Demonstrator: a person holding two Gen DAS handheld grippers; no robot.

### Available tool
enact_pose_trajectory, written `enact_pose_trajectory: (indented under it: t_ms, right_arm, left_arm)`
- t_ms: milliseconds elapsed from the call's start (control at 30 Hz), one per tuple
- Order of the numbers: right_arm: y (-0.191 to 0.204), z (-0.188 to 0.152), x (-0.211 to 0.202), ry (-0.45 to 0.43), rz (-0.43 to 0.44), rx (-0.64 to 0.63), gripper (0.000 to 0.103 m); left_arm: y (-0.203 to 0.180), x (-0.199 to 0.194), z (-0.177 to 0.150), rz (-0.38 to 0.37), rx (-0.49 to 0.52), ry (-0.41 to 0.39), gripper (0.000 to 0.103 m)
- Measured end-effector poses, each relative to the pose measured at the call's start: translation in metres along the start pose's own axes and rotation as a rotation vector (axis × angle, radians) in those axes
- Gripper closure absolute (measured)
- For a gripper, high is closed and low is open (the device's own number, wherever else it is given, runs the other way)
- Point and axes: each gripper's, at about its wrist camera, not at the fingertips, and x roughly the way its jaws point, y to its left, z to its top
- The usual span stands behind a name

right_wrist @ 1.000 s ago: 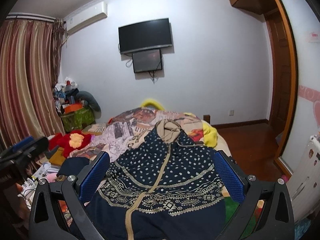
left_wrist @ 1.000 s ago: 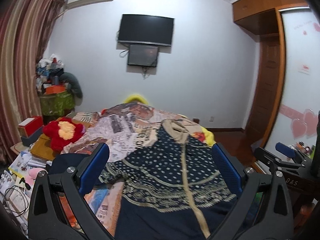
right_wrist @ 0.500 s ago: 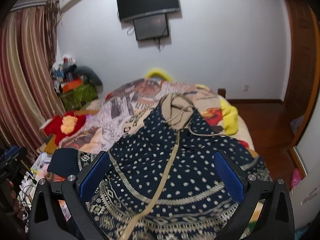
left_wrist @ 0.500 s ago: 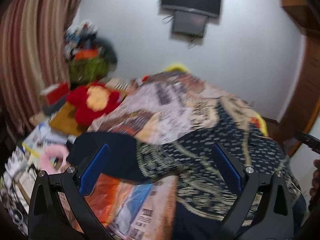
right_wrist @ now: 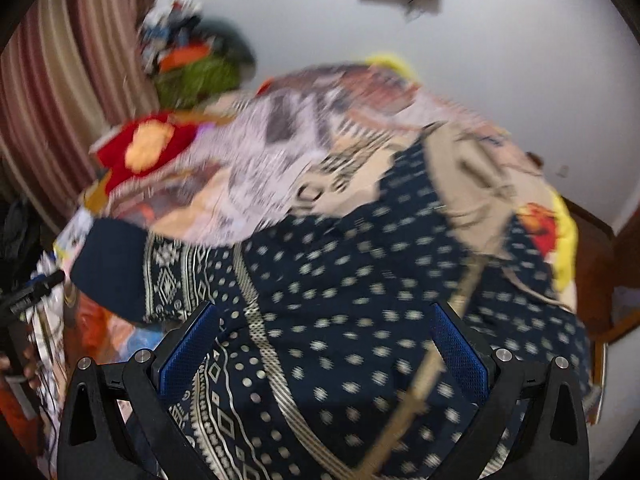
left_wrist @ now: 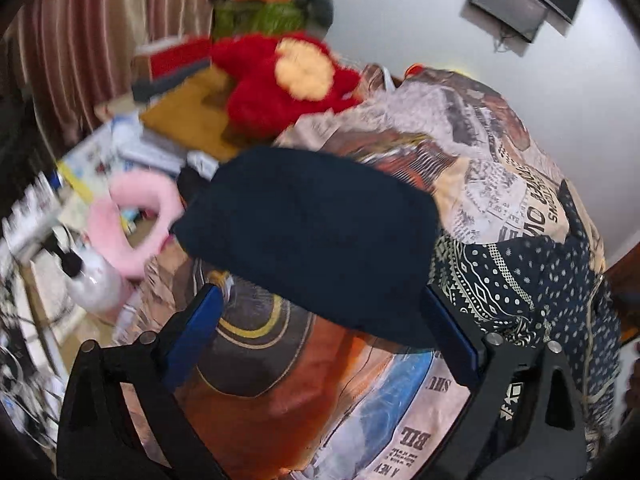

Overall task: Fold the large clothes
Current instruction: 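Grasp the navy jacket sleeve cuff with the left gripper and lift it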

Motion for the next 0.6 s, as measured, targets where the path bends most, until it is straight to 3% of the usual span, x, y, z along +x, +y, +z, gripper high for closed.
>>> enact_pose_trajectory:
  t_ms: [167, 400, 500, 600]
  right_arm:
    - [0.031, 0.007, 0.063, 0.129, 0.045, -0.088, 0.000]
    - [0.058, 0.007, 0.129, 0.260, 0.098, -0.124, 0.000]
    - [0.063, 0.006, 0.150, 0.315, 0.143, -0.112, 0.000]
    - [0.070, 0.004, 0.163, 0.332, 0.150, -0.114, 0.000]
  left_arm:
    - [0.029, 0.024, 0.004, -0.097, -0.131, 0.080, 0.017]
    - [0.063, 0.042, 0.023, -0.210, -0.297, 0.079, 0.019]
    - [0.075, 0.052, 0.034, -0.237, -0.348, 0.084, 0.027]
    - [0.081, 0.062, 0.045, -0.211, -0.356, 0.090, 0.041]
